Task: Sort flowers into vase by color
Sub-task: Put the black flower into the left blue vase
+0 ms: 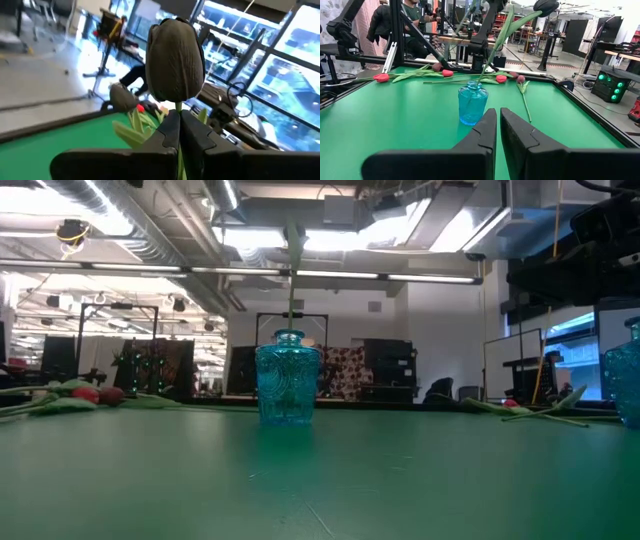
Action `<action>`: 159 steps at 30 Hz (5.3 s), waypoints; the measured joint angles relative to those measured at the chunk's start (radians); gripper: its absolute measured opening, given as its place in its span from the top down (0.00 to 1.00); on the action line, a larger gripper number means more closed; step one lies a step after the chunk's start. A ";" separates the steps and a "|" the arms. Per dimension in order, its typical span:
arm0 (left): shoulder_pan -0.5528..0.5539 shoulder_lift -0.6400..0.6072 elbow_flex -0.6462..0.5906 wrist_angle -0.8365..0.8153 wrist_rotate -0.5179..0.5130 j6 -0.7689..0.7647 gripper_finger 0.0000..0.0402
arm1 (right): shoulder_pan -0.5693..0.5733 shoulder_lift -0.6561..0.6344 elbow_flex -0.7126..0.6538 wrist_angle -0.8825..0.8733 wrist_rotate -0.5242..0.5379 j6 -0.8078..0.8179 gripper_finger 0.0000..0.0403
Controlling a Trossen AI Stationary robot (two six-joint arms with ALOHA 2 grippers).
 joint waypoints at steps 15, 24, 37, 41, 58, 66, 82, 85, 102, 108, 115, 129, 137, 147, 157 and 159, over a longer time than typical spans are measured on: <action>0.050 0.244 -0.032 0.677 0.142 0.563 1.00 | 0.000 0.000 0.000 0.000 0.000 0.000 0.94; 0.150 0.264 -0.032 0.683 0.199 0.573 1.00 | 0.000 0.000 0.000 0.000 0.000 0.000 0.94; 0.145 0.261 -0.032 0.580 0.192 0.565 1.00 | 0.000 0.000 0.000 0.000 0.000 0.000 0.94; 0.138 0.260 -0.032 0.507 0.192 0.514 1.00 | 0.000 0.000 0.000 0.000 0.000 0.000 0.94; 0.173 0.325 -0.032 0.296 0.191 0.241 1.00 | 0.000 0.000 0.000 0.000 0.000 0.000 0.94; 0.196 0.325 -0.031 0.233 0.182 0.081 1.00 | 0.000 0.000 0.000 0.000 0.000 0.000 0.94; 0.190 0.325 -0.031 0.189 0.176 0.039 0.87 | 0.000 0.000 0.000 0.000 0.000 0.000 0.94; 0.186 0.325 -0.031 0.167 0.174 0.011 0.80 | 0.000 0.000 0.000 0.000 0.000 0.000 0.94; 0.104 0.244 0.204 -0.577 0.189 -0.261 0.67 | 0.000 0.000 0.000 0.000 0.000 0.000 0.94; 0.074 0.237 0.294 -0.894 0.305 -0.410 0.67 | 0.000 0.000 0.000 0.000 0.000 0.000 0.94; 0.000 0.237 0.316 -1.001 0.469 -0.459 0.67 | 0.000 0.000 0.000 0.000 0.000 0.000 0.94; -0.084 0.240 0.265 -1.002 0.439 -0.545 0.67 | 0.000 0.000 0.000 0.000 0.000 0.000 0.94; -0.088 0.240 0.252 -0.873 0.345 -0.515 0.67 | 0.000 0.000 0.000 0.000 0.000 0.000 0.94; -0.144 0.325 0.252 -0.884 0.206 -0.530 0.67 | 0.000 0.001 0.000 0.077 0.000 0.024 0.94; -0.064 0.398 0.251 -0.934 0.241 -0.271 0.74 | 0.000 0.079 0.077 0.223 0.343 0.446 0.94; -0.033 0.392 0.251 -0.970 0.244 -0.236 0.77 | 0.000 0.175 0.136 0.191 0.438 0.446 0.95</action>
